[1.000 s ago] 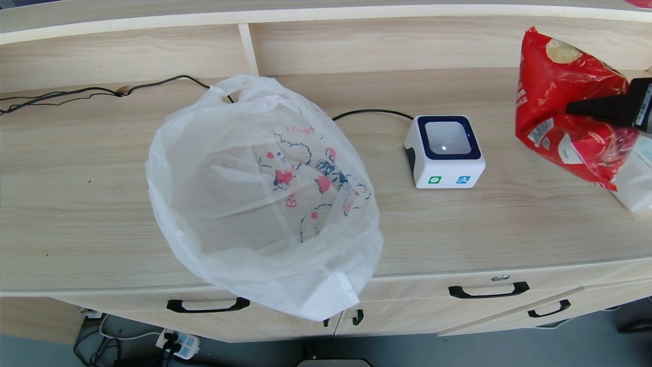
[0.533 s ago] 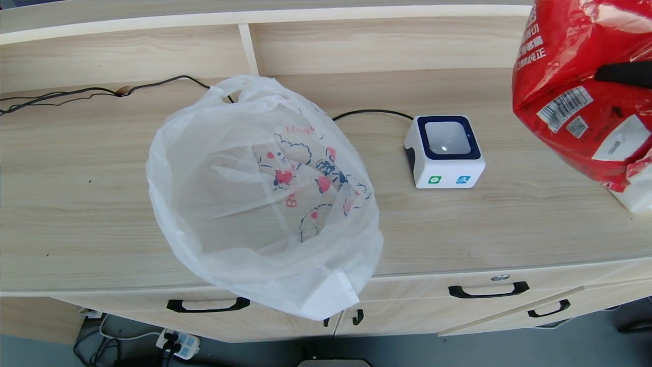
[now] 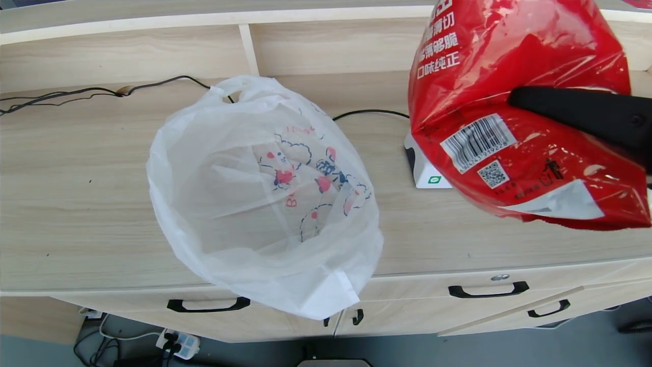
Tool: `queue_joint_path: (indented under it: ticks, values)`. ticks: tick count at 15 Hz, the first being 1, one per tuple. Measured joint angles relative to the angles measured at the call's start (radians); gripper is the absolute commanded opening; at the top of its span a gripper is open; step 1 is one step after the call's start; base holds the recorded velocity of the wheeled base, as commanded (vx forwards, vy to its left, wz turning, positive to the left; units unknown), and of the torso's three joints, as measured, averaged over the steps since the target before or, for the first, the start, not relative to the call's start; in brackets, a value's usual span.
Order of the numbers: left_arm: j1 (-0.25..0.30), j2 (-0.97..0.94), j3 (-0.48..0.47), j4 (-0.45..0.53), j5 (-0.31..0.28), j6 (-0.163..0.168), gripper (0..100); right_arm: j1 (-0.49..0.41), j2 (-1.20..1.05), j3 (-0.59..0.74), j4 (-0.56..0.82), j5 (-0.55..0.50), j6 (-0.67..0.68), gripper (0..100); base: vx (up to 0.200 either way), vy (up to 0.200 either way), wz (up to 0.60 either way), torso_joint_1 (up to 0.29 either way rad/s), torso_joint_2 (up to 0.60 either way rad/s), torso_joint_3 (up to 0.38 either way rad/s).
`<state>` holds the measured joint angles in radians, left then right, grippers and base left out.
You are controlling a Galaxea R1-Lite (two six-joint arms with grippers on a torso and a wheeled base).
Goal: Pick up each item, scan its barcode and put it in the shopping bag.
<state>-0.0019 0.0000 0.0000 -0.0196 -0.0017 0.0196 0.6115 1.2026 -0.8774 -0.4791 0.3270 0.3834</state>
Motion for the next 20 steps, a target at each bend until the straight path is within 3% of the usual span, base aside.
queue_joint_path:
  ticks: [3, 5, 9, 20]
  values:
    - [0.001, 0.0, 0.0, 0.0, 0.0, 0.0, 100, 0.159, 0.042, -0.01, -0.065, 0.0, 0.098, 0, 0.0, 0.0, 0.0, 0.0, 0.0, 0.0]
    - [0.001, 0.0, 0.0, 0.0, 0.0, 0.0, 100, 0.211, 0.074, -0.009, -0.165, 0.0, 0.149, 0, 0.0, 0.0, 0.0, 0.0, 0.0, 0.0]
    - [0.0, 0.0, 0.0, 0.0, 0.0, 0.0, 100, 0.231, 0.137, -0.001, -0.275, -0.001, 0.16, 0, 0.0, 0.0, 0.0, 0.0, 0.0, 0.0]
    - [0.0, 0.0, 0.0, 0.0, 0.0, 0.0, 100, 0.239, 0.047, 0.1, -0.294, 0.002, 0.188, 0, 0.0, 0.0, 0.0, 0.0, 0.0, 0.0]
